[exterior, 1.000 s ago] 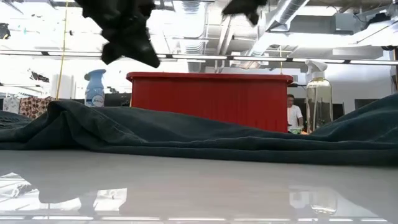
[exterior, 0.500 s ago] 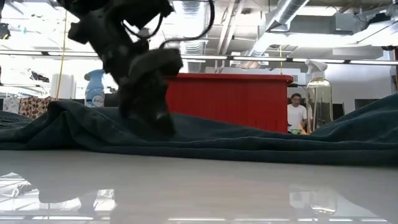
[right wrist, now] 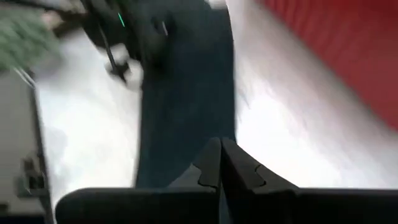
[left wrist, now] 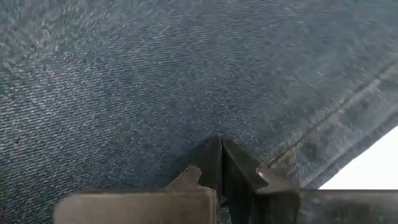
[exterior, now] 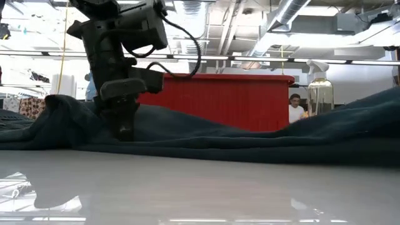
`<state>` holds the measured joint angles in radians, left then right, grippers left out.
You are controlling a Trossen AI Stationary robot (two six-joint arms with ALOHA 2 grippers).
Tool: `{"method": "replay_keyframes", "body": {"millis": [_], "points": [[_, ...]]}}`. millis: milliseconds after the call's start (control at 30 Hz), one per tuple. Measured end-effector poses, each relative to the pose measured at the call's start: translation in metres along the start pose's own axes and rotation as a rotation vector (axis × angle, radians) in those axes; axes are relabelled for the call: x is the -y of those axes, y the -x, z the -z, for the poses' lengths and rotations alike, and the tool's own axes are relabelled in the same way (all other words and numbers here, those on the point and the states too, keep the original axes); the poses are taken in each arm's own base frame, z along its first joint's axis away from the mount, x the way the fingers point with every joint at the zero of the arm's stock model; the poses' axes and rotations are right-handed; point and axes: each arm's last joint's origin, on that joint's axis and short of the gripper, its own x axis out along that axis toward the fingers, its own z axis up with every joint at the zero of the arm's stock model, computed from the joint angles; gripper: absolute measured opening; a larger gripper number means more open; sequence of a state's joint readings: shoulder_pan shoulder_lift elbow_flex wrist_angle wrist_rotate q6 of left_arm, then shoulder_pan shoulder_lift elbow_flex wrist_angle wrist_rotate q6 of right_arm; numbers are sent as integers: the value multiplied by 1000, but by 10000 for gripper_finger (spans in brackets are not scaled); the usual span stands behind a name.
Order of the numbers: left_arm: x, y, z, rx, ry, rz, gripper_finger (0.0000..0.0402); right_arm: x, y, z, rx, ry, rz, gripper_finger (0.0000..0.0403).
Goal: Fold laundry
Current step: Fold the dark blue pants
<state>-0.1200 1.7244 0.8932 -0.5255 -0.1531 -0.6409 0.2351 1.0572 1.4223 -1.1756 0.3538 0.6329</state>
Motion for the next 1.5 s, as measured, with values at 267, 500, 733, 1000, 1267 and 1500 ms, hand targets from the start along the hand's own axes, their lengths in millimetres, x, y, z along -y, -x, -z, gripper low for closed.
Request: {"method": "replay_keyframes", "body": {"millis": [267,500,733,1000,1267,1500], "points": [[-35,7,2,-138,101,-138,0,-8,-15,25,-271,-26,157,26],[-67,9,0,-233,155,-256,0,-43,-59,46,-313,45,109,19],[-82,7,-7,-240,157,-262,0,-58,-122,71,-390,132,142,19],[-93,7,-9,-256,179,-280,0,-58,-189,92,-461,145,44,18],[-94,7,-9,-264,137,-276,0,-37,-238,107,-631,188,57,17],[-95,7,-10,-257,132,-289,0,-6,-264,108,-713,211,105,17]]}}
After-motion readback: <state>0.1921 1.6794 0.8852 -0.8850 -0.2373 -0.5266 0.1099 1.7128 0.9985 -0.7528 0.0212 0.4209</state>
